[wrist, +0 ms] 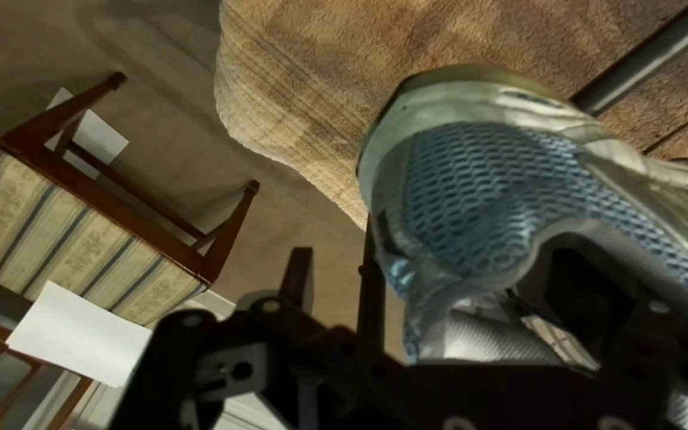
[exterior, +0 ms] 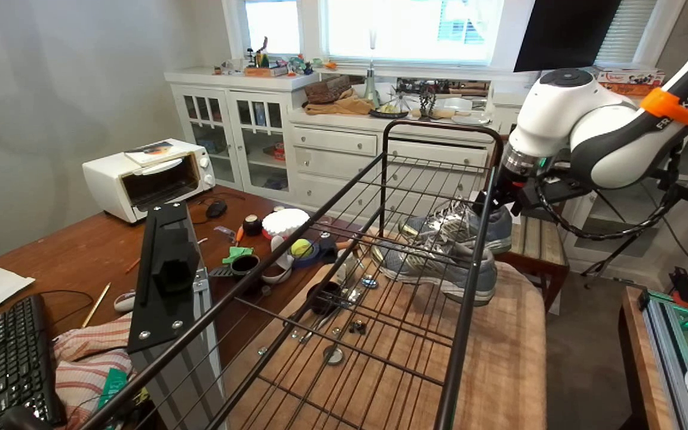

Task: Move the right sneaker to the shelf below it

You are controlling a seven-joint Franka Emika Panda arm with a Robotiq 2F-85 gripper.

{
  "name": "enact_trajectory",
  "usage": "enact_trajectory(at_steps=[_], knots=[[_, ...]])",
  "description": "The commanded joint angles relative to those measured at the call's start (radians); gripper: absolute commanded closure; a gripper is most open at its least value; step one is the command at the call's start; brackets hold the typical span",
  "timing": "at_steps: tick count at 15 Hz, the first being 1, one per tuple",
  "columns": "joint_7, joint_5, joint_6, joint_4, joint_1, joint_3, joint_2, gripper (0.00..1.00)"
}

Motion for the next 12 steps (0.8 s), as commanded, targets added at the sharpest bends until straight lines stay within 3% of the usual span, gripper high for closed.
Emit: enact_trajectory(at_steps=[1, 7, 12], knots=[[0.063, -0.164, 0.076, -0.047, -0.028, -0.007, -0.096, 0.0], [0.189, -0.381, 0.166, -0.06, -0.073, -0.009, -0.118, 0.0], [0.327, -0.496, 0.22, -0.04, -0.09, -0.005, -0.076, 0.0]])
